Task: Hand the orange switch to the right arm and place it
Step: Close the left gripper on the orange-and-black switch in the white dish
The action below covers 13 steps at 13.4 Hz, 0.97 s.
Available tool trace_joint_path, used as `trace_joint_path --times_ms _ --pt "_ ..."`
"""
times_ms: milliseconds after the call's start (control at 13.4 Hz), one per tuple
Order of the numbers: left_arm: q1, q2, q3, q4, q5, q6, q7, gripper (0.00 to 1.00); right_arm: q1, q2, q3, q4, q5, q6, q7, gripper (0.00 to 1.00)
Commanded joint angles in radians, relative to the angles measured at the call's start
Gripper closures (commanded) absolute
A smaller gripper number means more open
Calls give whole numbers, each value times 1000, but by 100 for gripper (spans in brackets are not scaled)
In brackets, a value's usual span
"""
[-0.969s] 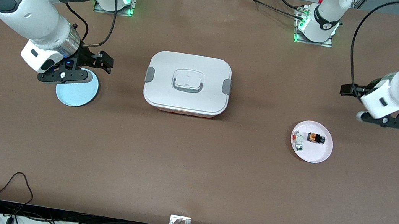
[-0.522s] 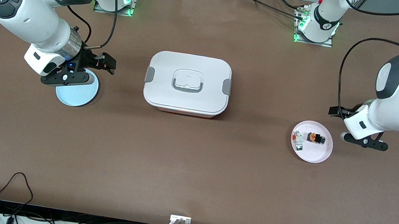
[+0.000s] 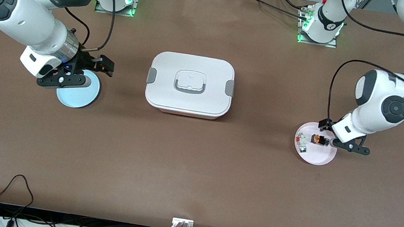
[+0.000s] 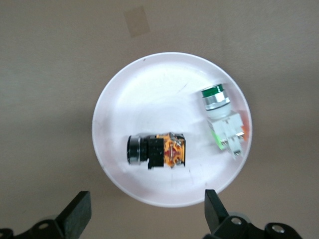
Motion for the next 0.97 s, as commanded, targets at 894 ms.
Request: trace_joint_path --times_ms 894 --pt "22 157 -4 -42 20 279 15 34 -77 28 3 -3 7 -15 10 0"
